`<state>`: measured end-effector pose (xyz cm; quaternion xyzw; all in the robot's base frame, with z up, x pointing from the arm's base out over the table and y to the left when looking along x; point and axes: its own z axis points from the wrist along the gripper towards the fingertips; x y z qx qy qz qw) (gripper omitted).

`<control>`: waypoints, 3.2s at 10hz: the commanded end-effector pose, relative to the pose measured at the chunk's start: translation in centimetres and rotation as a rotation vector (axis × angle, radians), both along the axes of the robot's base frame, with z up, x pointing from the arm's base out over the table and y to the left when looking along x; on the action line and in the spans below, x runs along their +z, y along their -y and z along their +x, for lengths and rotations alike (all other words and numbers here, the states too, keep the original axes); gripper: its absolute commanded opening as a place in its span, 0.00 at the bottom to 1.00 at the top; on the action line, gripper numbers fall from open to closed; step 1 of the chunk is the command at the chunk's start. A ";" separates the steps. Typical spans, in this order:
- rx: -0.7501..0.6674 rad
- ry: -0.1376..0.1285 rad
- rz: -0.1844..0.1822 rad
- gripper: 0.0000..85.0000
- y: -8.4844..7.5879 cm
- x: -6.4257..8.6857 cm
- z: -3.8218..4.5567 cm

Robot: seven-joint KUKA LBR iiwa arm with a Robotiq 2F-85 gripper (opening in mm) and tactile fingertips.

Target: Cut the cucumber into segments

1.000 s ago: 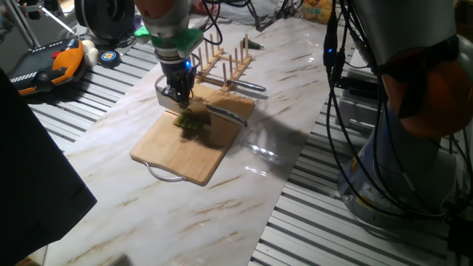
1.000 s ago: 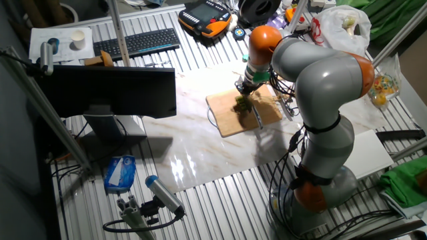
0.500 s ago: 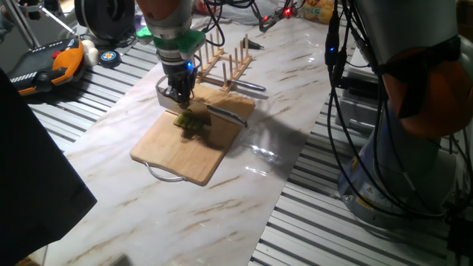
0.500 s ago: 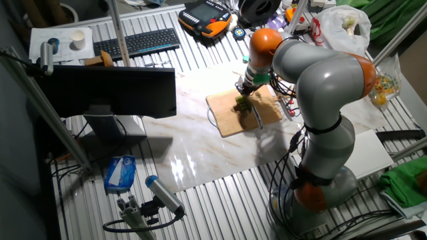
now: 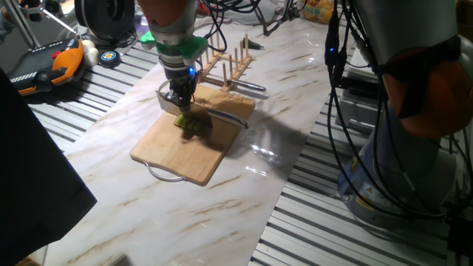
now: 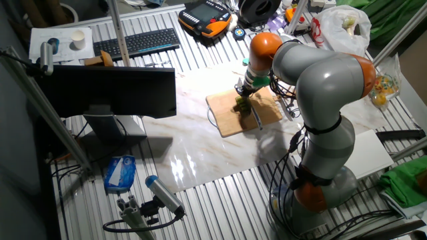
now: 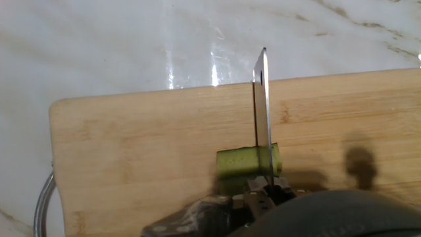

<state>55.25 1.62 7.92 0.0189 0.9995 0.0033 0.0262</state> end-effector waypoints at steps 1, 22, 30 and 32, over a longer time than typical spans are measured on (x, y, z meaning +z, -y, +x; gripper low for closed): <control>0.000 -0.005 0.002 0.01 0.0 -0.1 -0.14; -0.005 -0.020 0.007 0.01 0.2 2.9 0.63; -0.021 -0.026 0.003 0.01 -2.3 2.1 0.58; -0.021 -0.026 -0.002 0.01 -2.1 2.2 0.44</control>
